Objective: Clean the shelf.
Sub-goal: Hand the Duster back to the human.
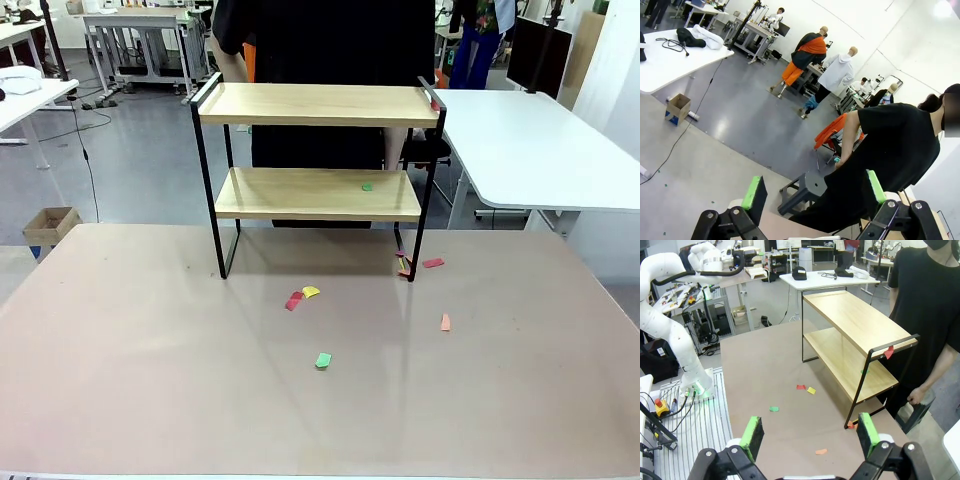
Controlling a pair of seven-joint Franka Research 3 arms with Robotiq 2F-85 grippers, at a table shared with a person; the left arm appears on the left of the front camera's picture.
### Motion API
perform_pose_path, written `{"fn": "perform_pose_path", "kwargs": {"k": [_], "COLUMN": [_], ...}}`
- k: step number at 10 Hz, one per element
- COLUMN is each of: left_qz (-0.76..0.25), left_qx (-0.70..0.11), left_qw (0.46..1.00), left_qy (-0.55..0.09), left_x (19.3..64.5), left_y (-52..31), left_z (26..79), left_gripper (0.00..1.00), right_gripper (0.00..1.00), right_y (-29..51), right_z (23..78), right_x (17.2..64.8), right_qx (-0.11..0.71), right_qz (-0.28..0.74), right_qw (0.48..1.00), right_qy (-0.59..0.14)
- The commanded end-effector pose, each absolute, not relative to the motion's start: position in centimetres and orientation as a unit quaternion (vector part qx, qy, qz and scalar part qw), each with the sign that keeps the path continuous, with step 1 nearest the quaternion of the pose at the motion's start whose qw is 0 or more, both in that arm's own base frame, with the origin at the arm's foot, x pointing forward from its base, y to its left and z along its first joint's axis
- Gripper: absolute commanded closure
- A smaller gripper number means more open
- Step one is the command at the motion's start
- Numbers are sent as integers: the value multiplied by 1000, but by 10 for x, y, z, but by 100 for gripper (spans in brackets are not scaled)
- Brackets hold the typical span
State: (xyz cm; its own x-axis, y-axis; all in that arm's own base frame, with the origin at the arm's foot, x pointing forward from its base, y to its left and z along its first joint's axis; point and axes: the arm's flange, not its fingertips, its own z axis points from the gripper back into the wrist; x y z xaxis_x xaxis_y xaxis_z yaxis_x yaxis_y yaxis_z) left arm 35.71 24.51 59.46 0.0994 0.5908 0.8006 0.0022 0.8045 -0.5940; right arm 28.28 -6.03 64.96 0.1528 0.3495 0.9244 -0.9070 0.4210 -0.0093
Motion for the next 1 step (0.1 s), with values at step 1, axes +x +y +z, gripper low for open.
{"fn": "perform_pose_path", "kwargs": {"k": [1], "left_qz": [209], "left_qx": [-232], "left_qw": [704], "left_qy": [-638], "left_x": [357], "left_y": [245], "left_z": [595], "left_gripper": [0], "right_gripper": [0], "right_y": [-59], "right_z": [652], "right_x": [284], "right_qx": [300], "right_qz": [451], "right_qw": [690], "right_qy": [-481]}}
